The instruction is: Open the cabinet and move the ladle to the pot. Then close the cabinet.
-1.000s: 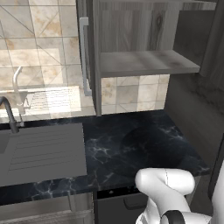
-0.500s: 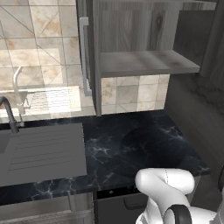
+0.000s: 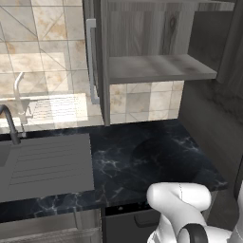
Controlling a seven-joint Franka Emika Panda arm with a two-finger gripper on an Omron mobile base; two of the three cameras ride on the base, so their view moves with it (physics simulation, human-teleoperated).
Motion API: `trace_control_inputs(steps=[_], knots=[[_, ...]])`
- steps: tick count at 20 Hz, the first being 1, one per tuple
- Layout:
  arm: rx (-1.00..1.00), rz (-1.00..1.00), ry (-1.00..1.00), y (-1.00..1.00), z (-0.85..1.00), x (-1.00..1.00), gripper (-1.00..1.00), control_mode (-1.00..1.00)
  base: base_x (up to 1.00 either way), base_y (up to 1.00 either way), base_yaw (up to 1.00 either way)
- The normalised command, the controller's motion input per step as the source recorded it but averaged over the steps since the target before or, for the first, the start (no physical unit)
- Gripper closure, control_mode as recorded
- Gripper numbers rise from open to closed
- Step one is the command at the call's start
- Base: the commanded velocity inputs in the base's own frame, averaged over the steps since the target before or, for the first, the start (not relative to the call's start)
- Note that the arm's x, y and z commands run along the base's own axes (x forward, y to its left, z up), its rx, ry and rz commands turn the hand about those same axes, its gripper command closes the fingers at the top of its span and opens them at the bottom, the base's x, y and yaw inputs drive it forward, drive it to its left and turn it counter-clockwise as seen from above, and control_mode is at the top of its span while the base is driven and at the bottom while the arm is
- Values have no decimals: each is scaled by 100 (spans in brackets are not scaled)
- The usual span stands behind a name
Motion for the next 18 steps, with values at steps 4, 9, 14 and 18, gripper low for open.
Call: trace_control_inputs(steps=[4,9,14,18], knots=[[-21,0,7,-13,0,0,-100,-100,0,0,0],[-9,1,11,-13,-8,7,-100,-100,0,0,0],[-1,1,1,-7,-17,17,-100,-100,0,0,0],[0,2,0,-2,-3,15,-100,-100,0,0,0]])
